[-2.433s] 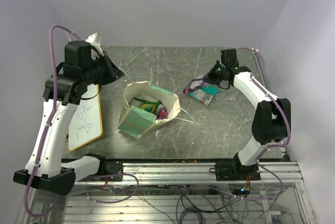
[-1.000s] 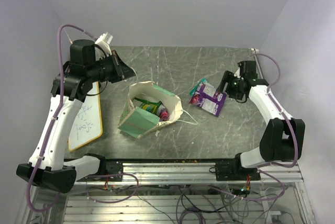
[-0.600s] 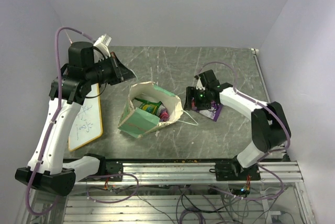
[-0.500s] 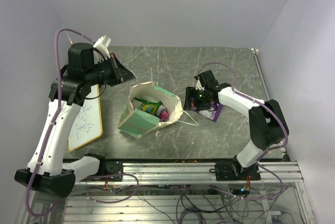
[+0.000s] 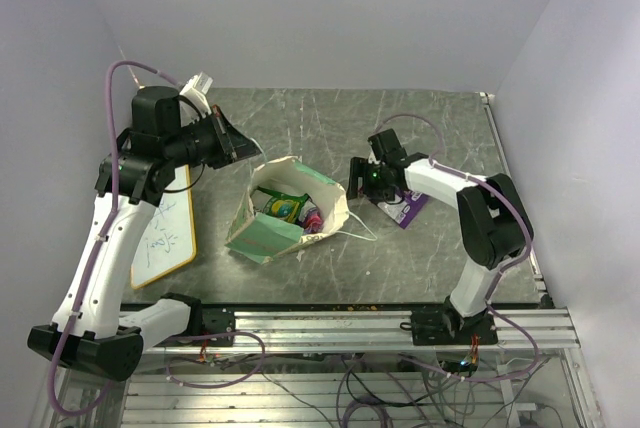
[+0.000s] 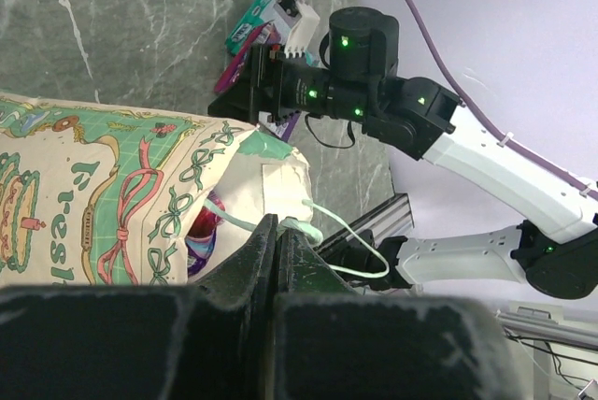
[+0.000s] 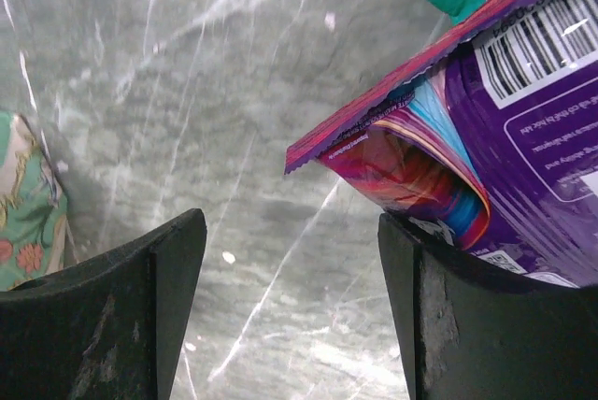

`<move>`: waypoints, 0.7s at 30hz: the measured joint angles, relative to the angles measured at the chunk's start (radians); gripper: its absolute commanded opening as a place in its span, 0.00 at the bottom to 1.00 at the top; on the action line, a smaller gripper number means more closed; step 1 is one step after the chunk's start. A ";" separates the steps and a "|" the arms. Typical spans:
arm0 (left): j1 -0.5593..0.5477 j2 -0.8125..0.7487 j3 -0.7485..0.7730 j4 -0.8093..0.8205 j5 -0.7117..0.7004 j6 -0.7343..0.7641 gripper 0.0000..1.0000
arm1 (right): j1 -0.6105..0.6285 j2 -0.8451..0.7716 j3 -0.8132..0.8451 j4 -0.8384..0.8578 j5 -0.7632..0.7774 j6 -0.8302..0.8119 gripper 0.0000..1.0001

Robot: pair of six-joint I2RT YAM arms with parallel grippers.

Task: Take the snacks out of the paper bag
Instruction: Move the snack to the center of the board.

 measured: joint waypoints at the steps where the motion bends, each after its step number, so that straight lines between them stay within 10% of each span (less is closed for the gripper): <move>1: 0.000 0.000 0.002 -0.002 0.000 0.000 0.07 | 0.000 0.004 0.010 0.000 0.014 0.001 0.74; 21: 0.000 0.114 0.171 -0.084 0.007 0.085 0.07 | 0.072 -0.120 0.048 -0.058 -0.161 -0.040 0.61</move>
